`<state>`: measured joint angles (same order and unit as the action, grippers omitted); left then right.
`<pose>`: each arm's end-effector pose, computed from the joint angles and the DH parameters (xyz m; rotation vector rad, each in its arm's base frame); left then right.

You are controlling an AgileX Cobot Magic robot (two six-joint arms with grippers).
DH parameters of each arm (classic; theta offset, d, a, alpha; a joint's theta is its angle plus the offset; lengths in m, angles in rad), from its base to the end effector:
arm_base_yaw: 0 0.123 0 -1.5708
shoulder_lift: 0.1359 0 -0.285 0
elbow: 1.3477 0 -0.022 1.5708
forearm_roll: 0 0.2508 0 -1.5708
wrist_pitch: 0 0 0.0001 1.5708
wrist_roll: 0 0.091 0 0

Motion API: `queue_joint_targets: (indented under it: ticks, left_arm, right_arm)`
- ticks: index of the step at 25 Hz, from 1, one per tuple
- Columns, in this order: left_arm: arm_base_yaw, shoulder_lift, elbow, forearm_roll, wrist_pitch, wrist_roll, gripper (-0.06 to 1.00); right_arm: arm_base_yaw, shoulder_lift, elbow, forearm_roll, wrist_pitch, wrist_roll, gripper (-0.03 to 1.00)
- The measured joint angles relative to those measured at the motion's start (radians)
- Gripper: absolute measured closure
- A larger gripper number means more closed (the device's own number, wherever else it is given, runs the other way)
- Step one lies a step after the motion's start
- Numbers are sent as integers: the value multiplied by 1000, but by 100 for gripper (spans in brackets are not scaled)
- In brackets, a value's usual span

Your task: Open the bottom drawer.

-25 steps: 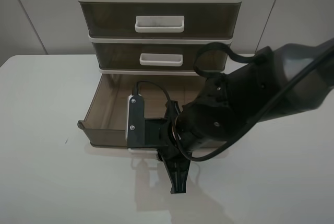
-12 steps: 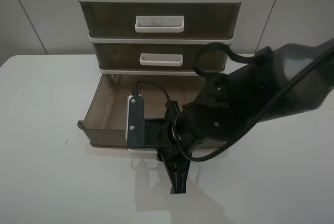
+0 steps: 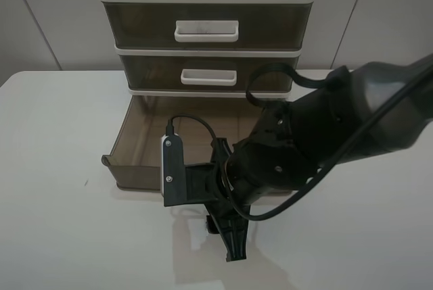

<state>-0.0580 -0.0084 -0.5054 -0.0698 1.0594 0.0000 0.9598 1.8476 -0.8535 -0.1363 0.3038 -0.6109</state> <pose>-0.0071 -0.0051 0.2790 0.0626 2.0284 -0.1199 0.1857 0.2586 0.1151 -2.0800 1.8395 -0.0005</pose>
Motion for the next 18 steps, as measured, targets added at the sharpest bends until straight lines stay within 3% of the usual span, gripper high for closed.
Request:
queue_joint_targets:
  ticks: [8, 18]
  left_arm:
    - [0, 0, 0, 0, 0, 0, 20]
    - [0, 0, 0, 0, 0, 0, 20]
  right_arm:
    - [1, -9, 0, 4, 1, -3, 33]
    - [1, -160, 0, 4, 62, -3, 31]
